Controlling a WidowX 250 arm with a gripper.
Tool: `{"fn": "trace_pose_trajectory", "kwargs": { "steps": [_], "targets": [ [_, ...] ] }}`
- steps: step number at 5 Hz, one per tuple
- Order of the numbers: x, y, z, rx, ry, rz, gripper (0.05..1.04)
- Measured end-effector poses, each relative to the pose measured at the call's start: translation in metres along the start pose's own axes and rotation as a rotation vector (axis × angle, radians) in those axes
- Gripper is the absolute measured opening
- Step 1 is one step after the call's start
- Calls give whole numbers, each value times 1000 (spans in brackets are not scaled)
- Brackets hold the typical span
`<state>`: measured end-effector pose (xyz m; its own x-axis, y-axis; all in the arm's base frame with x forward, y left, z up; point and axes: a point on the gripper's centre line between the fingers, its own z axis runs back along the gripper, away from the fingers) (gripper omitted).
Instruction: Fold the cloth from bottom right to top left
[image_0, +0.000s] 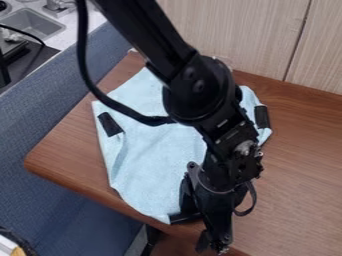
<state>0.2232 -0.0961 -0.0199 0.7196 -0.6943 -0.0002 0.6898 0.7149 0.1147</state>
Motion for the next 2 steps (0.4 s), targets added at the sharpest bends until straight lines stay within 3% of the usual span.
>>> {"fn": "trace_pose_trajectory", "kwargs": {
  "steps": [2],
  "targets": [
    [0,0,1,-2,3,4,638]
  ]
}}
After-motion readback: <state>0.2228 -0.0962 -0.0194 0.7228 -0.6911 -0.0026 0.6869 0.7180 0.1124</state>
